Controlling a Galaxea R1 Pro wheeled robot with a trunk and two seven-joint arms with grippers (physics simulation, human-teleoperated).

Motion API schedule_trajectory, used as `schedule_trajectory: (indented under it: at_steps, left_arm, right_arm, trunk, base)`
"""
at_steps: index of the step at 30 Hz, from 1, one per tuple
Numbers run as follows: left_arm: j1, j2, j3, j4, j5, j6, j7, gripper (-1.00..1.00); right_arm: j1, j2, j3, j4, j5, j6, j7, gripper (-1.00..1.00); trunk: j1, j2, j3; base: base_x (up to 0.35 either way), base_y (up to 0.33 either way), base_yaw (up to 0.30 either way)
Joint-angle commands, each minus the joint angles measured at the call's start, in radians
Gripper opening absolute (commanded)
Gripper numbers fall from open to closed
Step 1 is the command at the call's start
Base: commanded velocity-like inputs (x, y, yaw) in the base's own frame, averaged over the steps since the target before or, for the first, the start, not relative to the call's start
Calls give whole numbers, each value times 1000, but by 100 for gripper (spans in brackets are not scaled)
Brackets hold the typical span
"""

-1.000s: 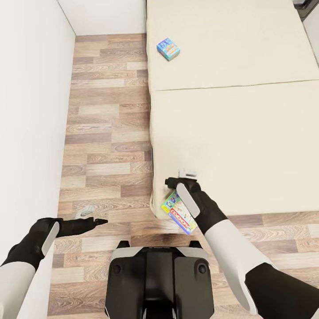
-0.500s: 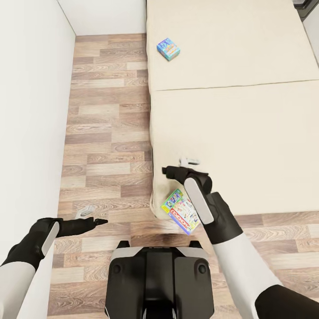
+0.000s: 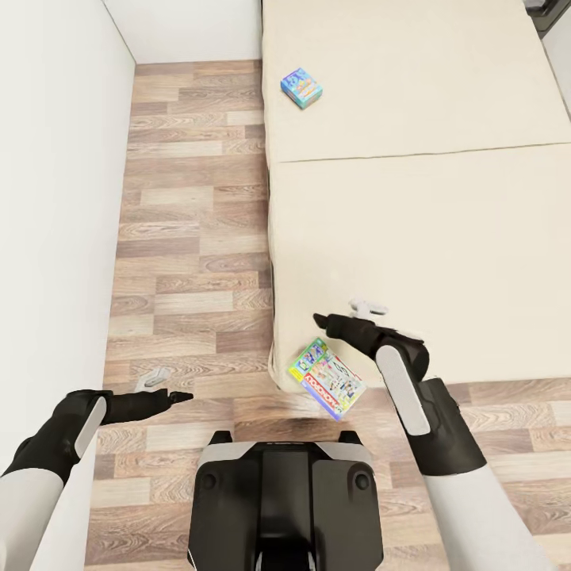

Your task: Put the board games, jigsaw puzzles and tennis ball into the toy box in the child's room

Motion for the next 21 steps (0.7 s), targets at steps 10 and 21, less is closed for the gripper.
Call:
schedule_trajectory:
  at_steps: [10,21]
  left_arm:
    - [0,0,2,0,1,5,-2,100]
    - [0,0,2,0,2,5,-3,100]
  right_arm:
    - [202,-8,-227,-69,-11,6,470,100]
    - [455,-7,-534,-72,-2,-14,1071,100]
  trunk:
    - [1,-2,-1]
    - [1,-2,-1]
  base:
    - [0,0,0]
    - [0,0,0]
